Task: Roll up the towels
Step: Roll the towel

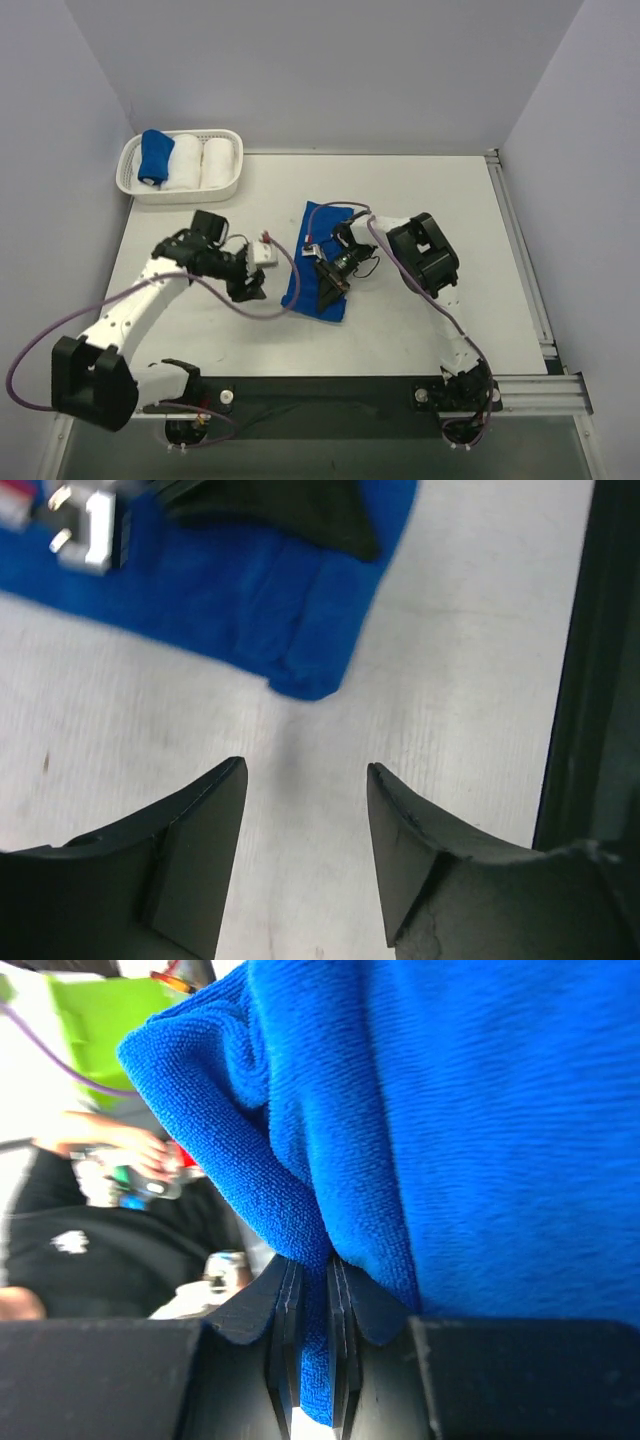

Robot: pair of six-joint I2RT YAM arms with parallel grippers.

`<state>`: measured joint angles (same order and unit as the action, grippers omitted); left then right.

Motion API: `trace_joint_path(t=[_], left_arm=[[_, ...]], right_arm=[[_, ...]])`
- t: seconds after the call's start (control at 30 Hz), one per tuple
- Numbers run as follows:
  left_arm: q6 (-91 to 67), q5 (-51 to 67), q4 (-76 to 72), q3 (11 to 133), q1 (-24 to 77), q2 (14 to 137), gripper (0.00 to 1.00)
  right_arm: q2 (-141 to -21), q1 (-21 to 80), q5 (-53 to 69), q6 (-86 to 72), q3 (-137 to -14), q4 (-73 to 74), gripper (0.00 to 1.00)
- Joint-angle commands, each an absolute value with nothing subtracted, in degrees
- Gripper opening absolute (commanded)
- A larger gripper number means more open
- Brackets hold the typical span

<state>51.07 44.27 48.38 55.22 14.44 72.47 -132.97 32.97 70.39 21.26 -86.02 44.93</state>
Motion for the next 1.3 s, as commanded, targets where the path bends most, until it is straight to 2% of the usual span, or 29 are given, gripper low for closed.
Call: trace_joint_path(t=[0.0, 0.1, 0.3, 0.57, 0.7, 0.83, 0.93, 0.97, 1.07, 1.17, 1.2, 1.27], left_arm=[[50.7, 30.0, 28.8, 46.6, 28.9, 63.8, 0.64], [53.7, 19.7, 19.3, 39.4, 41.7, 60.7, 0.66], [58.7, 11.9, 6.3, 33.3, 51.5, 63.0, 0.65], [63.5, 8.9, -7.5, 29.6, 55.1, 72.9, 0.61], [63.7, 7.0, -10.3, 29.6, 55.1, 79.1, 0.6], [61.7, 4.6, -10.8, 30.7, 54.5, 85.1, 0.54], [58.8, 4.7, -5.5, 34.4, 54.3, 87.5, 0.35], [57.1, 4.8, -0.1, 36.1, 54.2, 88.5, 0.23], [53.0, 11.8, 17.5, 43.7, 53.5, 89.5, 0.09], [49.6, 18.7, 26.2, 47.4, 53.2, 90.3, 0.03], [48.6, 21.0, 27.3, 47.7, 52.9, 90.7, 0.02], [46.9, 23.4, 30.9, 49.4, 52.2, 92.3, 0.01]], right_arm=[[-137.4, 32.5, 68.4, 22.6, -88.7, 52.0, 0.0], [-140.0, 31.8, 68.8, 23.1, -91.5, 55.0, 0.0], [-143.3, 31.1, 69.4, 23.4, -94.8, 58.4, 0.0], [-146.7, 30.8, 70.3, 25.0, -98.1, 62.8, 0.0], [-147.3, 30.7, 70.8, 26.4, -98.9, 64.2, 0.0], [-147.3, 30.7, 70.0, 26.1, -99.0, 64.9, 0.0], [-147.8, 30.4, 69.5, 26.1, -99.5, 65.9, 0.0], [-147.8, 30.3, 69.4, 26.3, -99.7, 66.3, 0.0], [-146.2, 28.7, 67.9, 26.4, -99.6, 67.1, 0.08], [-142.2, 25.4, 62.9, 24.4, -101.8, 66.8, 0.23], [-141.0, 24.4, 61.8, 23.9, -102.8, 66.8, 0.31], [-136.9, 20.4, 59.2, 21.8, -105.4, 66.1, 0.39]])
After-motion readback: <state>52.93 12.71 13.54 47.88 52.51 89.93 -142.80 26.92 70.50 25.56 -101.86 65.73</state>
